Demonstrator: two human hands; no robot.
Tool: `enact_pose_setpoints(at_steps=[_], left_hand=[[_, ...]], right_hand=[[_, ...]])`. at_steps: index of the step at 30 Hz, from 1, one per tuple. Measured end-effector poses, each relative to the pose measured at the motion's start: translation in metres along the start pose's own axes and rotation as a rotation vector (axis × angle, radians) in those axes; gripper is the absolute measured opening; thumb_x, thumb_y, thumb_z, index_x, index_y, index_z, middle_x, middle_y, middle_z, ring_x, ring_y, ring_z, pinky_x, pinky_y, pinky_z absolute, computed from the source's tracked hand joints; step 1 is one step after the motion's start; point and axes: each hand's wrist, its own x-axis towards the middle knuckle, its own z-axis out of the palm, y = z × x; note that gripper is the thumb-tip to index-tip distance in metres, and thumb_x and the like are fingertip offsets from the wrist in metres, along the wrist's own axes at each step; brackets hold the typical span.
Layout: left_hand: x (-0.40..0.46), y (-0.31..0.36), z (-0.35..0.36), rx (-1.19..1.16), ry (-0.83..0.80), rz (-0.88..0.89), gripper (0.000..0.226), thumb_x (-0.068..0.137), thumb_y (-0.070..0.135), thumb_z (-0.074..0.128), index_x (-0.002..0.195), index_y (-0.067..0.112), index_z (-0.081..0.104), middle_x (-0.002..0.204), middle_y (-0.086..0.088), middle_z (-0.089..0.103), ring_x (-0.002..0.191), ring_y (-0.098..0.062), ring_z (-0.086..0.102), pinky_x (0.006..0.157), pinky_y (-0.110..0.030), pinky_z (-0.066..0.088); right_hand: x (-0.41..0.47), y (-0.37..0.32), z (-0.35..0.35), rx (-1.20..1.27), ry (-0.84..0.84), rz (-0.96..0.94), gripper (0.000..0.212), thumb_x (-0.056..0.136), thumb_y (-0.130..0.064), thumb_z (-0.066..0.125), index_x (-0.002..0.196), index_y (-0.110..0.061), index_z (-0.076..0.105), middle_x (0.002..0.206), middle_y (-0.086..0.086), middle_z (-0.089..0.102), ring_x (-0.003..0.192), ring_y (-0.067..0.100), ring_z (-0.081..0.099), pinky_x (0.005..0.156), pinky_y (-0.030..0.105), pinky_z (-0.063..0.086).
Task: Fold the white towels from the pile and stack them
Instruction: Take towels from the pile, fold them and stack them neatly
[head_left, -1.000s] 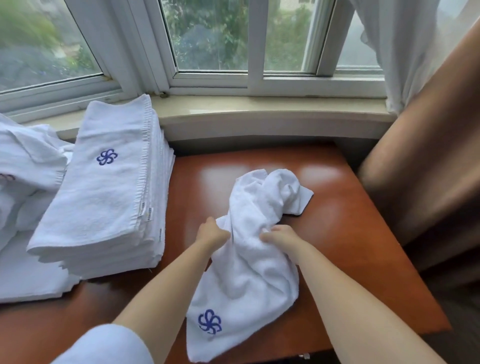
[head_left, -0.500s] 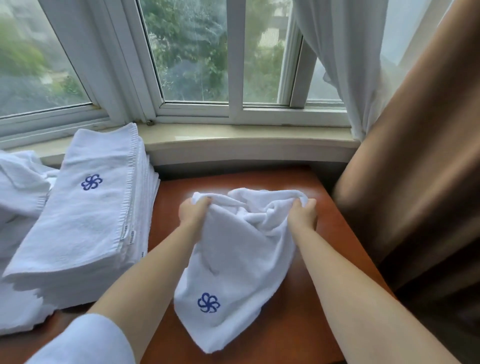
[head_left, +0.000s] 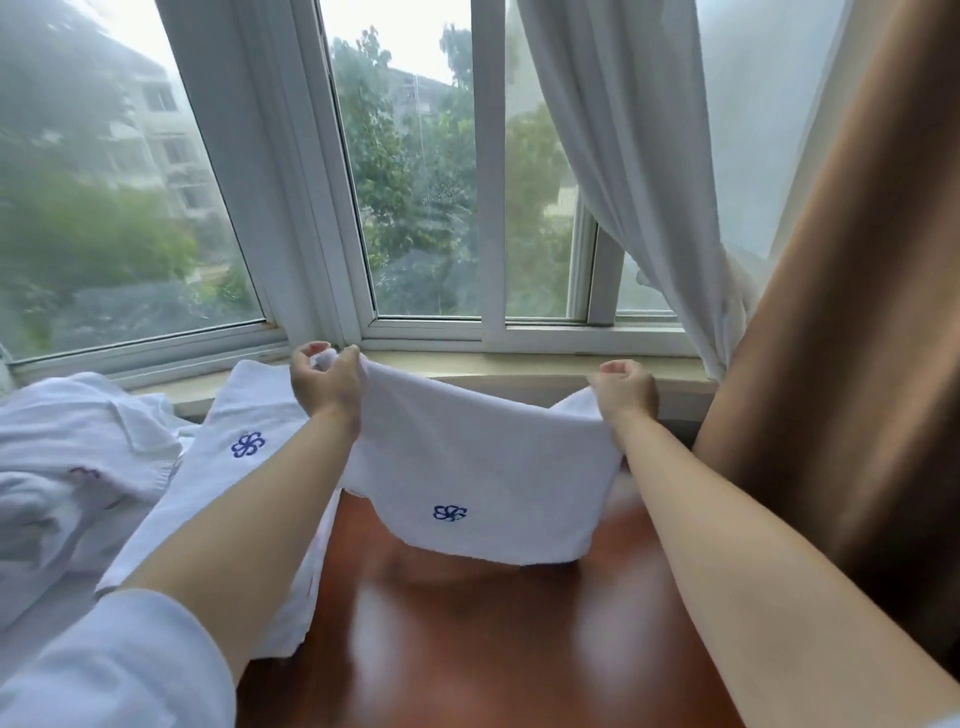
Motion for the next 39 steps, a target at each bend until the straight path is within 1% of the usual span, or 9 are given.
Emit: enact_pose_setpoints(at_steps=[6,13,21,23,25,27,31,36,39], left_hand=[[0.011,0.004,-0.021,0.180,0.192,0.090,0.031,0.095,0.013,0.050,0.124,0.010,0.056,0.123,-0.012,0.062,0.111,-0.027,0.057,0.089,-0.021,0.039],[0.015,-0.008,-0.039,0.621,0.113,0.007,0.040,0.098,0.015,0.030,0.120,-0.002,0.058,0.127,-0.026,0.057,0.117,-0.041,0.052,0.095,-0.038,0.040],[0.025,-0.018,-0.052,0.419,-0.022,-0.148,0.044,0.094,0.003,0.040,0.135,0.010,0.053,0.139,-0.012,0.052,0.127,-0.033,0.047,0.108,-0.036,0.038],[0.022,-0.022,-0.046,0.314,-0.083,-0.166,0.045,0.091,-0.005,0.040,0.130,0.008,0.058,0.136,-0.014,0.055,0.117,-0.031,0.055,0.100,-0.035,0.046],[0.015,-0.021,-0.040,0.216,-0.125,-0.164,0.048,0.083,-0.017,0.039,0.118,0.003,0.066,0.127,-0.020,0.061,0.084,-0.023,0.058,0.074,-0.027,0.049],[0.011,-0.021,-0.036,0.220,-0.147,-0.117,0.053,0.077,-0.023,0.038,0.110,0.002,0.070,0.120,-0.021,0.064,0.084,-0.020,0.055,0.074,-0.025,0.045],[0.014,-0.021,-0.041,0.656,-0.206,0.121,0.036,0.083,-0.009,0.049,0.088,0.014,0.076,0.108,-0.010,0.071,0.107,-0.029,0.061,0.097,-0.032,0.047],[0.015,-0.025,-0.048,0.986,-0.180,0.268,0.029,0.085,-0.002,0.053,0.097,0.013,0.075,0.115,-0.013,0.068,0.109,-0.034,0.059,0.094,-0.034,0.044],[0.012,-0.029,-0.047,1.077,-0.206,0.286,0.020,0.086,0.004,0.058,0.098,0.008,0.073,0.110,-0.018,0.067,0.103,-0.037,0.060,0.086,-0.037,0.047]], right_hand=[[0.000,-0.016,-0.019,0.008,0.305,-0.059,0.025,0.087,-0.009,0.042,0.098,-0.019,0.063,0.106,0.008,0.068,0.099,0.031,0.059,0.078,0.028,0.039],[-0.004,-0.011,-0.023,-0.103,0.247,-0.005,0.026,0.086,-0.004,0.039,0.095,-0.017,0.059,0.105,0.012,0.066,0.089,0.030,0.054,0.075,0.029,0.038],[0.004,0.002,-0.027,-0.261,0.183,0.185,0.028,0.090,-0.004,0.048,0.114,0.001,0.063,0.120,0.020,0.062,0.112,0.035,0.059,0.078,0.032,0.041],[0.003,0.005,-0.023,-0.234,0.141,0.174,0.027,0.090,-0.006,0.049,0.111,-0.005,0.066,0.119,0.017,0.064,0.111,0.034,0.059,0.077,0.029,0.038],[0.003,0.005,-0.019,-0.196,0.130,0.123,0.027,0.090,-0.006,0.048,0.107,-0.009,0.069,0.115,0.015,0.066,0.108,0.032,0.060,0.079,0.027,0.040],[0.004,0.005,-0.016,-0.185,0.091,0.075,0.031,0.090,-0.005,0.047,0.113,-0.010,0.068,0.120,0.014,0.064,0.113,0.030,0.057,0.086,0.025,0.041],[0.011,0.006,-0.016,-0.154,0.109,0.149,0.033,0.094,-0.010,0.049,0.123,-0.011,0.065,0.131,0.020,0.052,0.118,0.035,0.051,0.101,0.030,0.038],[0.006,0.014,-0.011,-0.411,-0.191,0.075,0.030,0.087,-0.005,0.055,0.116,-0.003,0.060,0.114,0.016,0.055,0.103,0.029,0.054,0.084,0.027,0.041],[-0.001,0.021,-0.006,-0.603,-0.166,-0.008,0.036,0.090,-0.011,0.052,0.124,-0.003,0.058,0.130,0.016,0.047,0.115,0.034,0.051,0.093,0.032,0.044]])
